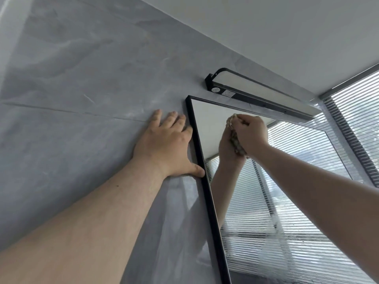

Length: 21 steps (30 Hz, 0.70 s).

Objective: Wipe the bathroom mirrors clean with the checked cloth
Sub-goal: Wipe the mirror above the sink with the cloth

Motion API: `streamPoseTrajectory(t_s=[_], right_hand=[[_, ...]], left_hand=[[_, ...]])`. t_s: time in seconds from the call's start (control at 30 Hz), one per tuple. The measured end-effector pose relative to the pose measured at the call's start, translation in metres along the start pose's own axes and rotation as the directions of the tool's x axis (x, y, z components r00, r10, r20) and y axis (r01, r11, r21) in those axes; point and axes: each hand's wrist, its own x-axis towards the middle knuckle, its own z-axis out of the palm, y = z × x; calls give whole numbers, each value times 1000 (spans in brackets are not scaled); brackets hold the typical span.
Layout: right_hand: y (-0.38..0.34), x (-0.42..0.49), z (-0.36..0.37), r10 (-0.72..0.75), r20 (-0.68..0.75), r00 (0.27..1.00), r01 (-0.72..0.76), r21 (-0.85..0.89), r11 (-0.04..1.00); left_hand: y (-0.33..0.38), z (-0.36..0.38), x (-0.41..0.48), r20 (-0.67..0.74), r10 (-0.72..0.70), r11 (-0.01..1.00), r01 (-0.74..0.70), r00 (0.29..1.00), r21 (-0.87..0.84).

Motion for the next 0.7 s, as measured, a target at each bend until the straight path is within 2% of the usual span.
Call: streamPoseTrajectory(t_s=[0.17,0.27,0.4,0.57,0.7], right_hand=[[-41,-23,22,-191,78,978,188,40,981],[-51,-29,33,-244,87,966,238,66,969],[-40,-9,26,-127,25,992,125,87,988],[14,12,3,90,-95,991,-91,-10,996],[29,19,-1,155,-85,984,-156,2,988]], left_hand=[[0,0,0,11,-3,1000,3,1000,-6],[0,0,1,4,-5,1000,5,1000,6],[0,1,0,-2,-3,1000,3,1000,15],[0,1,0,-1,-1,1000,1,1000,15],[0,3,1,3,-5,1000,5,1000,12]])
